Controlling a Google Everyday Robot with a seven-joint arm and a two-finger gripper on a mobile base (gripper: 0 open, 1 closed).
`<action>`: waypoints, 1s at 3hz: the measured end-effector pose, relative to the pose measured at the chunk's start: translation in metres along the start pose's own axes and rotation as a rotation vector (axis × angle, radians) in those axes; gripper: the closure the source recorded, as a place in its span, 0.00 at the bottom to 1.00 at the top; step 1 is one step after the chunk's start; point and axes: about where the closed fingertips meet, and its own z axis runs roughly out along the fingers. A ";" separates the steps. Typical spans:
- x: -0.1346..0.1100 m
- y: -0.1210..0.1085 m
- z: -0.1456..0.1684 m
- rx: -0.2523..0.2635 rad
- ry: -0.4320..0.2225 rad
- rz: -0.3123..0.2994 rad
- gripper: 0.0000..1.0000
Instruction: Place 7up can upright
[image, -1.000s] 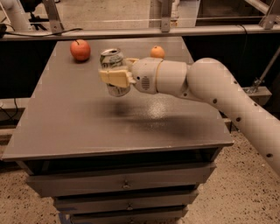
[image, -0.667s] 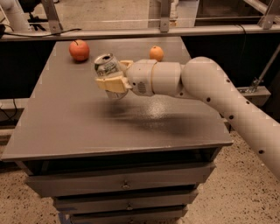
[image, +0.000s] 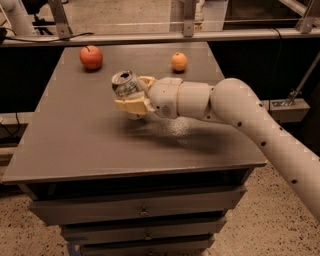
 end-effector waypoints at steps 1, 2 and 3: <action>-0.006 0.001 -0.005 -0.013 0.018 0.008 0.82; -0.012 0.004 -0.010 -0.035 0.029 0.025 0.59; -0.018 0.008 -0.015 -0.059 0.034 0.043 0.36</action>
Offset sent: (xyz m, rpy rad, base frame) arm 0.0045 -0.0255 -0.0167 0.0547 0.0025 -0.0678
